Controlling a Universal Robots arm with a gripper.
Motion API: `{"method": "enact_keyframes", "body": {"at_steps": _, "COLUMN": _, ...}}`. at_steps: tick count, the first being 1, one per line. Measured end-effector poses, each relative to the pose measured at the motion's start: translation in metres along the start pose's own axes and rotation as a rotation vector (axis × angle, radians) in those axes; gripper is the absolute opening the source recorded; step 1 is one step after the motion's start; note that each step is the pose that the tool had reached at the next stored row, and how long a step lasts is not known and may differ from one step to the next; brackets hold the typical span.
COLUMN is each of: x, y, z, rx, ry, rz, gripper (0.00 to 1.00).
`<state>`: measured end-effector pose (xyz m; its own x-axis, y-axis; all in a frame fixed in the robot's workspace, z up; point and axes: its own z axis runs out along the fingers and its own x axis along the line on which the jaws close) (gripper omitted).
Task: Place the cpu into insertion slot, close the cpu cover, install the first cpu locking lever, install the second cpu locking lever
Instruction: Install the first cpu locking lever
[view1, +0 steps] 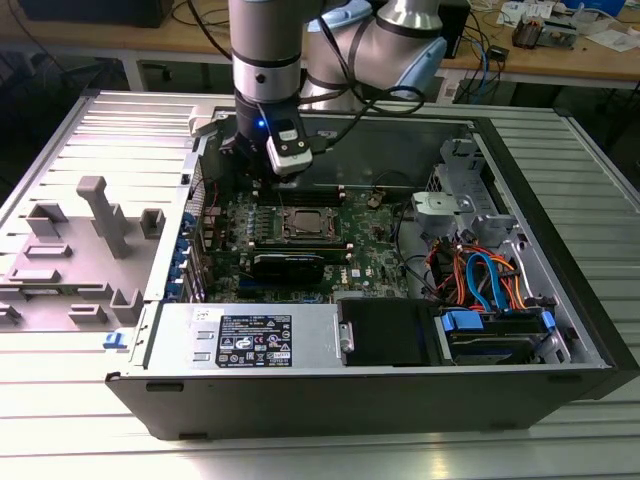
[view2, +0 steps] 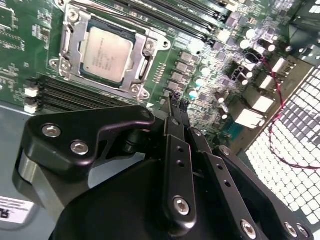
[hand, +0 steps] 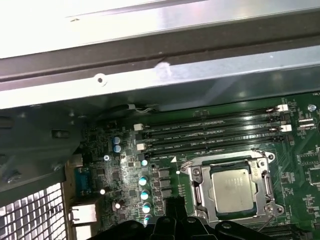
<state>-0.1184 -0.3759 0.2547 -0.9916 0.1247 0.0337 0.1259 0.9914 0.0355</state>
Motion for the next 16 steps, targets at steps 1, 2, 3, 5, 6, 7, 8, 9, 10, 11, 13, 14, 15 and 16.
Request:
{"method": "enact_keyframes", "body": {"at_steps": 1, "x": 0.0021, "y": -0.0002, "z": 0.0001, "rx": 0.0002, "ry": 0.0003, "rz": -0.007, "gripper": 0.11}}
{"method": "enact_keyframes", "body": {"at_steps": 2, "x": 0.0032, "y": -0.0003, "z": 0.0001, "rx": 0.0006, "ry": 0.0007, "rz": -0.019, "gripper": 0.11}}
{"method": "enact_keyframes", "body": {"at_steps": 3, "x": 0.0034, "y": -0.0003, "z": 0.0001, "rx": 0.0013, "ry": 0.0013, "rz": -0.035, "gripper": 0.11}}
{"method": "enact_keyframes", "body": {"at_steps": 5, "x": 0.0038, "y": 0.0003, "z": 0.0001, "rx": 0.0019, "ry": 0.0019, "rz": -0.053, "gripper": 0.11}}
{"method": "enact_keyframes", "body": {"at_steps": 6, "x": 0.0041, "y": 0.0009, "z": 0.0001, "rx": 0.0021, "ry": 0.0021, "rz": -0.059, "gripper": 0.11}}
{"method": "enact_keyframes", "body": {"at_steps": 7, "x": 0.0043, "y": 0.0012, "z": -0.0004, "rx": 0.0023, "ry": 0.0023, "rz": -0.061, "gripper": 0.11}}
{"method": "enact_keyframes", "body": {"at_steps": 8, "x": 0.0049, "y": 0.0023, "z": -0.002, "rx": 0.0021, "ry": 0.0022, "rz": -0.063, "gripper": 0.11}}
{"method": "enact_keyframes", "body": {"at_steps": 9, "x": 0.0055, "y": 0.0041, "z": -0.0033, "rx": 0.0022, "ry": 0.0023, "rz": -0.065, "gripper": 0.11}}
{"method": "enact_keyframes", "body": {"at_steps": 10, "x": 0.0059, "y": 0.0068, "z": -0.0036, "rx": 0.0024, "ry": 0.0025, "rz": -0.07, "gripper": 0.11}}
{"method": "enact_keyframes", "body": {"at_steps": 11, "x": 0.0062, "y": 0.0092, "z": -0.0035, "rx": 0.0026, "ry": 0.0027, "rz": -0.077, "gripper": 0.11}}
{"method": "enact_keyframes", "body": {"at_steps": 13, "x": 0.0067, "y": 0.0135, "z": -0.0033, "rx": 0.003, "ry": 0.003, "rz": -0.086, "gripper": 0.11}}
{"method": "enact_keyframes", "body": {"at_steps": 14, "x": 0.007, "y": 0.0152, "z": -0.0032, "rx": 0.0033, "ry": 0.0032, "rz": -0.09, "gripper": 0.11}}
{"method": "enact_keyframes", "body": {"at_steps": 15, "x": 0.0073, "y": 0.0173, "z": -0.0032, "rx": 0.0035, "ry": 0.0034, "rz": -0.096, "gripper": 0.11}}
{"method": "enact_keyframes", "body": {"at_steps": 16, "x": 0.0074, "y": 0.0184, "z": -0.0031, "rx": 0.0036, "ry": 0.0036, "rz": -0.099, "gripper": 0.11}}
